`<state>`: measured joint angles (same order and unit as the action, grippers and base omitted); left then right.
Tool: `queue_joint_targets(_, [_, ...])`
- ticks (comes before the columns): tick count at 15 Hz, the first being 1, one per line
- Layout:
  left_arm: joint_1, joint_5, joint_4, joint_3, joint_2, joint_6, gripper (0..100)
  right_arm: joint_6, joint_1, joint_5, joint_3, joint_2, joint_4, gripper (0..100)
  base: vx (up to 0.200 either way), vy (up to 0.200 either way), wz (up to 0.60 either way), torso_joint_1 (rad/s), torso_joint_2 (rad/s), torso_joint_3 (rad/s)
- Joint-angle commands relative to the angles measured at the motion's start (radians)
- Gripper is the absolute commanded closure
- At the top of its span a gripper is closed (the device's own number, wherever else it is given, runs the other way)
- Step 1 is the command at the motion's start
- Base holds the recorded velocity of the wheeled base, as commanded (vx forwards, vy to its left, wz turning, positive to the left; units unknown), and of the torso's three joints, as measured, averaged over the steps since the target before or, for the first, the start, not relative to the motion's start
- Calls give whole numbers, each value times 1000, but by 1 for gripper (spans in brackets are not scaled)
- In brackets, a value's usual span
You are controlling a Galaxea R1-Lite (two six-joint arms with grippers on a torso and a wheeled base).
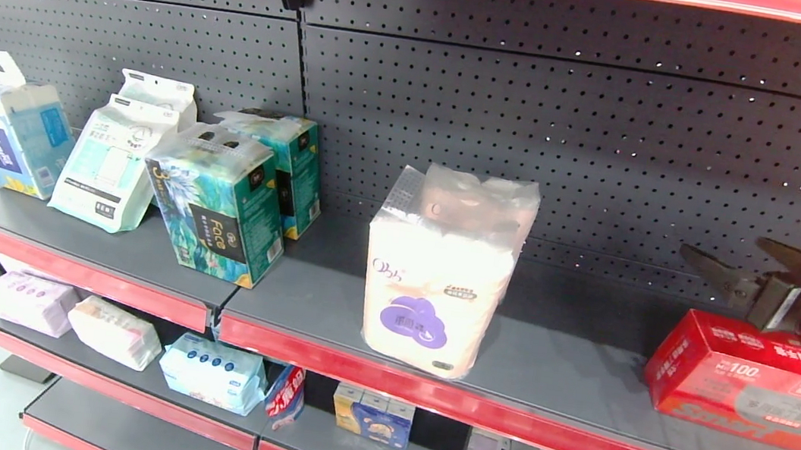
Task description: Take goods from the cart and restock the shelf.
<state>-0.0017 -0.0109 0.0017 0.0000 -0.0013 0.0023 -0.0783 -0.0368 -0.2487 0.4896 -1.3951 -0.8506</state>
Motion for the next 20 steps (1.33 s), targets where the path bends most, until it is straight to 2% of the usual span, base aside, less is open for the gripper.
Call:
queue_joint_targets(1, [0, 0, 0, 0, 1, -1, 0, 2, 3, 117, -39, 151, 51, 0, 0, 0, 0, 0, 0, 0])
queue_joint_targets(2, [0, 0, 0, 0, 1, 1, 0, 2, 9, 172, -39, 183, 82, 0, 0, 0, 0, 0, 0, 0])
queue_joint_targets(4, [0, 0, 0, 0, 1, 1, 0, 6, 31, 293, -65, 326, 231, 0, 0, 0, 0, 0, 0, 0])
queue_joint_targets(5, [0, 0, 0, 0, 1, 1, 0, 5, 31, 305, -71, 350, 254, 0, 0, 0, 0, 0, 0, 0])
queue_joint_targets(6, [0, 0, 0, 0, 1, -1, 0, 0, 29, 361, -103, 426, 305, 0, 0, 0, 0, 0, 0, 0])
queue_joint_targets(8, [0, 0, 0, 0, 1, -1, 0, -12, 26, 440, -169, 527, 312, 0, 0, 0, 0, 0, 0, 0])
queue_joint_targets(11, [0, 0, 0, 0, 1, 1, 0, -72, 58, 385, -313, 728, 380, 0, 0, 0, 0, 0, 0, 0])
queue_joint_targets(12, [0, 0, 0, 0, 1, -1, 0, -69, 35, 370, -341, 831, 486, 0, 0, 0, 0, 0, 0, 0])
queue_joint_targets(16, [0, 0, 0, 0, 1, 1, 0, -67, 8, 269, -359, 1162, 763, 0, 0, 0, 0, 0, 0, 0])
queue_joint_targets(17, [0, 0, 0, 0, 1, 1, 0, -67, 9, 266, -361, 1199, 803, 0, 0, 0, 0, 0, 0, 0])
queue_joint_targets(18, [0, 0, 0, 0, 1, 1, 0, -67, 9, 264, -359, 1321, 927, 0, 0, 0, 0, 0, 0, 0])
queue_joint_targets(20, [0, 0, 0, 0, 1, 1, 0, -66, 40, 270, -364, 1395, 992, 0, 0, 0, 0, 0, 0, 0])
